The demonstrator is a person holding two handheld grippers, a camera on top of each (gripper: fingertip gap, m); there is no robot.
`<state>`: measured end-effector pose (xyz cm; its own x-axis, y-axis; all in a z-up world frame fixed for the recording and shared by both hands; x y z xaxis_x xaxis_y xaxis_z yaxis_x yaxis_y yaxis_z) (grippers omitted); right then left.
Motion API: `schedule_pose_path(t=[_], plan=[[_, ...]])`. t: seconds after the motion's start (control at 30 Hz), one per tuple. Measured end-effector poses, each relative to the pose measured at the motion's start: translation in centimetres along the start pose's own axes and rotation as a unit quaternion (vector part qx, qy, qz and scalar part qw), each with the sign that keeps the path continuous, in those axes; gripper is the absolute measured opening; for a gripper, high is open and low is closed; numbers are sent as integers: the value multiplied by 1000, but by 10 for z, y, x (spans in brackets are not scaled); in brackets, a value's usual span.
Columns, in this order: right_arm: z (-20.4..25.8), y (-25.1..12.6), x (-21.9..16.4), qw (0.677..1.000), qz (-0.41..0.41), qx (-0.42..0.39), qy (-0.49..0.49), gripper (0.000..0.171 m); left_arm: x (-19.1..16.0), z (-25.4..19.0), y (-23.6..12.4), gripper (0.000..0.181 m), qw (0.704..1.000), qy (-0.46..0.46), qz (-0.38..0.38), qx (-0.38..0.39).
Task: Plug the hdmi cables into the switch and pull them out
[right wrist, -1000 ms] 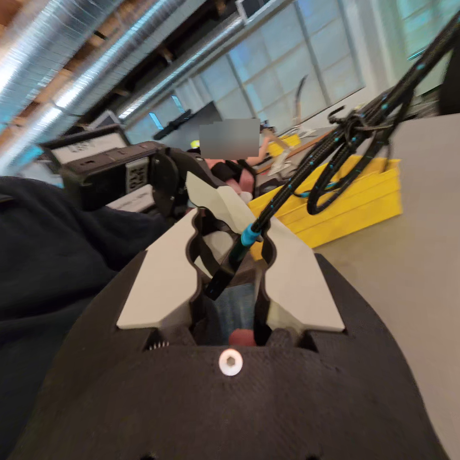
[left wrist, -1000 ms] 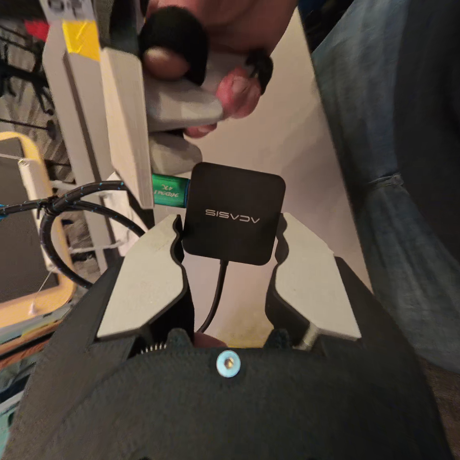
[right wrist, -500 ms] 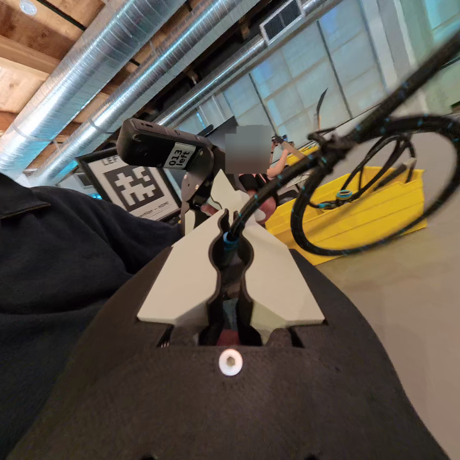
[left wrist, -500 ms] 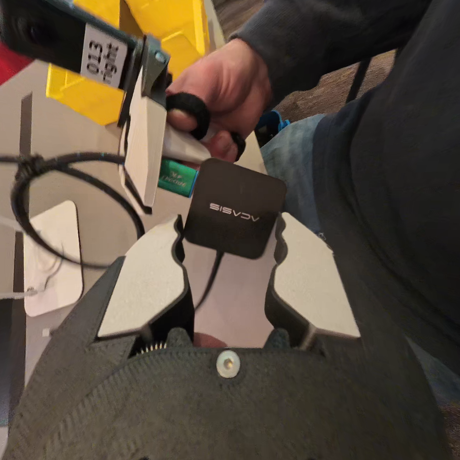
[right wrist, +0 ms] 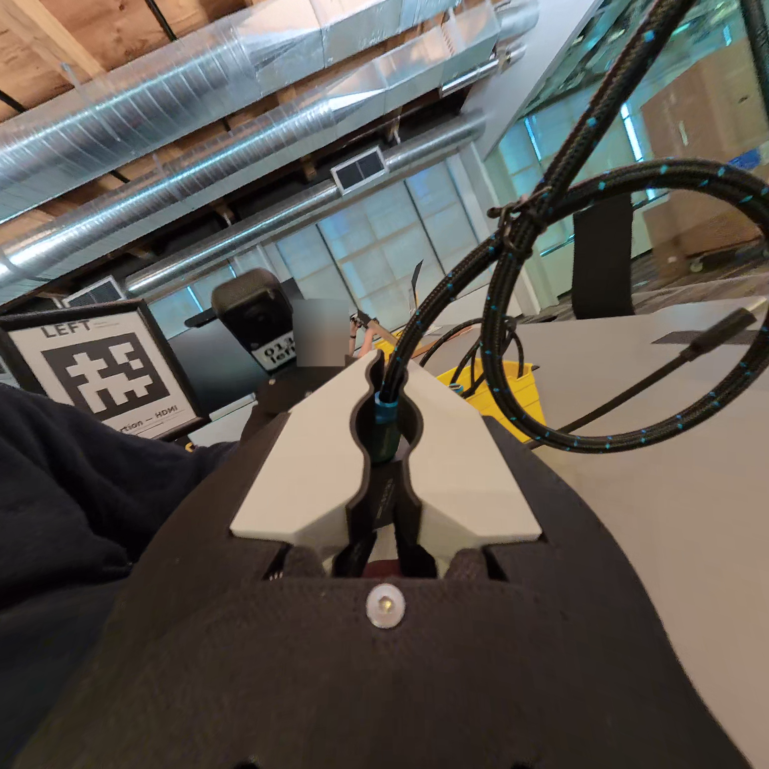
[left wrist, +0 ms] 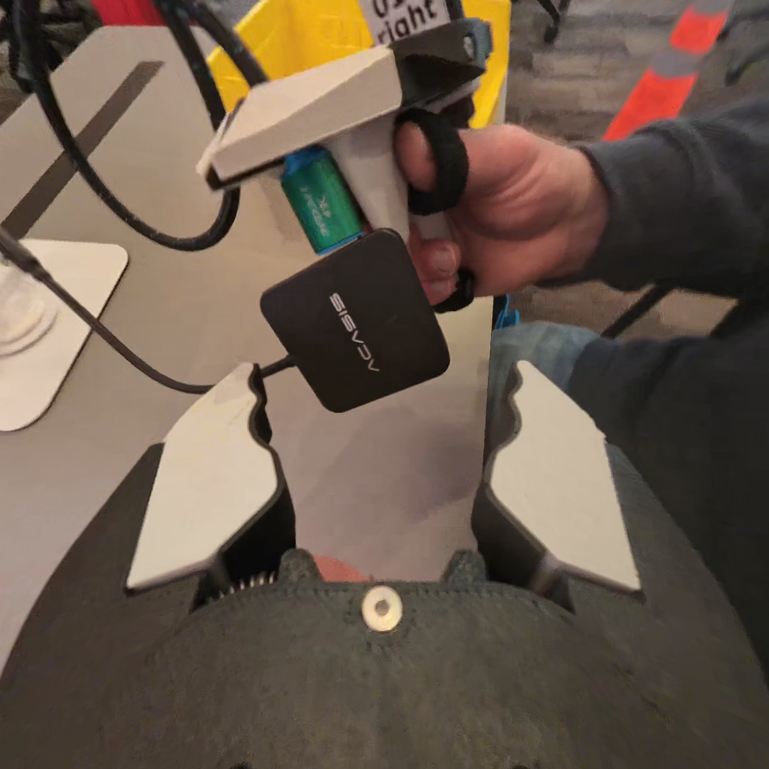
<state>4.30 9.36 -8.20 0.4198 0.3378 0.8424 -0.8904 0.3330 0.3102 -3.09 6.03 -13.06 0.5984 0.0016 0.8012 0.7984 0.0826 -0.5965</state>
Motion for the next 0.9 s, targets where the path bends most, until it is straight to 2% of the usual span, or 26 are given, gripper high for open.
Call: schedule_pose_path(t=[0.07,0.13,0.2,0.33,0.4,0.43,0.5,0.7,0.9], plan=[[-1,-2,2,1000,-6,-7,-10,0,1,-2,10,117,1000,-19,-16,3],[1,-3,3,1000,-6,-9,-23,0,6,1,15,119,999,-28,-32,31],[5,1,3,999,4,-10,-43,0,13,3,15,114,996,-59,-66,34],[13,11,-7,995,41,-20,-90,0,9,9,21,102,990,-119,-70,11],[17,17,-12,993,57,-15,-102,1,7,7,21,87,988,-133,-74,-13],[18,18,-13,993,58,-15,-104,1,7,6,20,79,987,-136,-82,-17],[18,19,-13,993,57,-14,-103,0,7,5,19,74,987,-134,-87,-20],[15,14,-11,994,55,-12,-95,0,8,12,9,73,990,-117,-77,-27],[15,13,-14,996,58,28,-56,1,9,18,-8,73,993,-96,-64,-40]])
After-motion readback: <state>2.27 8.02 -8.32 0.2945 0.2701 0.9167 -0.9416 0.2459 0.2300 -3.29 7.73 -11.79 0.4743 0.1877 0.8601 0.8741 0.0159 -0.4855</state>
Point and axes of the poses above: each gripper's, where its closed fingertips meet, y out along the fingers, x out of its top, z = x × y across the jaws, the point moved 4 cm from there along -y, back along the fingers, and after that the axes turned 3 degrees about z, right-handed, at the moved point
